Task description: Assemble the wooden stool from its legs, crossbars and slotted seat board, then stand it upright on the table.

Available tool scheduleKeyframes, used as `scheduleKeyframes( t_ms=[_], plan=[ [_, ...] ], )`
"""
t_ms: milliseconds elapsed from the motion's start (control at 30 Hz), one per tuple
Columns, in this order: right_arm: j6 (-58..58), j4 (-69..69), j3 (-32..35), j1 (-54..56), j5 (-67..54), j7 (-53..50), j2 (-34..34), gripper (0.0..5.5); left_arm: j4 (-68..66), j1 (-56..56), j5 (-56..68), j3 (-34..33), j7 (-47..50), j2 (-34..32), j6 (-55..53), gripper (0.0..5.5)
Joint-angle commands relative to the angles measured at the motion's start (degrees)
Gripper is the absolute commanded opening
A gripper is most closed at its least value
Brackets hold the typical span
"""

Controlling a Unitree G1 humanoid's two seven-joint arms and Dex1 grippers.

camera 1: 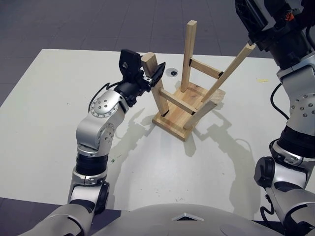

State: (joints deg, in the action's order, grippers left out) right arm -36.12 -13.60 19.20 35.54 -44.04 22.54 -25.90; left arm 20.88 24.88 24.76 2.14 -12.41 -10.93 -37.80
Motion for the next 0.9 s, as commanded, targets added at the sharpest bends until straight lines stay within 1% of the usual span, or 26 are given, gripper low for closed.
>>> scheduleKeyframes(
  t_ms=[33,133,200,267,433,533,633,700,767,833,867,900],
  plan=[
    [0.3,0.4,-0.9,-0.6,0.4,0.5,-0.1,5.40,3.3,7.7,8.3,-5.7,-1.1,0.6,-4.6,4.24],
    [0.4,0.7,-1.1,-0.5,0.4,0.4,-0.1,5.40,1.9,15.5,11.8,-10.7,0.2,-1.3,-6.3,4.74],
    [0.4,0.4,-1.3,-0.8,0.3,0.1,0.3,5.40,-0.7,19.4,12.6,-12.3,0.4,-1.8,-6.1,5.06],
    [0.4,0.0,-1.8,-1.1,0.2,-0.4,1.0,5.40,-5.9,22.6,11.8,-12.3,-1.0,-1.8,-4.0,5.36],
    [0.7,0.0,-3.6,-0.7,0.8,-1.1,2.3,5.40,-23.3,31.1,11.7,-15.2,-3.1,0.1,2.1,5.36],
    [0.1,-0.9,-3.2,0.5,-0.2,-1.9,2.1,5.40,-27.5,36.7,13.7,-17.3,-3.7,-0.4,2.3,5.36],
    [-0.4,-1.9,-3.1,0.2,-1.0,-2.5,2.1,5.40,-28.3,36.7,14.4,-17.6,-4.0,-0.1,1.5,5.36],
    [-0.8,-2.4,-3.9,-2.0,-0.7,-2.9,2.5,5.40,-27.3,32.1,13.5,-15.3,-3.9,1.3,0.1,5.36],
    [-1.3,-3.1,-5.0,-5.0,0.4,-3.0,2.5,5.40,-25.5,23.2,11.0,-8.0,-6.2,2.8,-2.0,5.36],
    [-1.7,-3.5,-6.8,-9.3,3.2,-3.3,1.4,5.40,-25.2,13.6,7.6,1.5,-9.5,3.5,-2.6,5.36],
    [-2.3,-4.0,-7.3,-10.8,3.9,-3.5,0.9,5.40,-25.3,10.1,5.8,5.1,-10.7,3.1,-2.2,5.36],
    [-2.4,-4.5,-7.5,-11.8,4.3,-3.4,0.7,5.40,-25.3,7.6,4.7,7.1,-11.4,2.7,-2.0,5.36]
  ],
)
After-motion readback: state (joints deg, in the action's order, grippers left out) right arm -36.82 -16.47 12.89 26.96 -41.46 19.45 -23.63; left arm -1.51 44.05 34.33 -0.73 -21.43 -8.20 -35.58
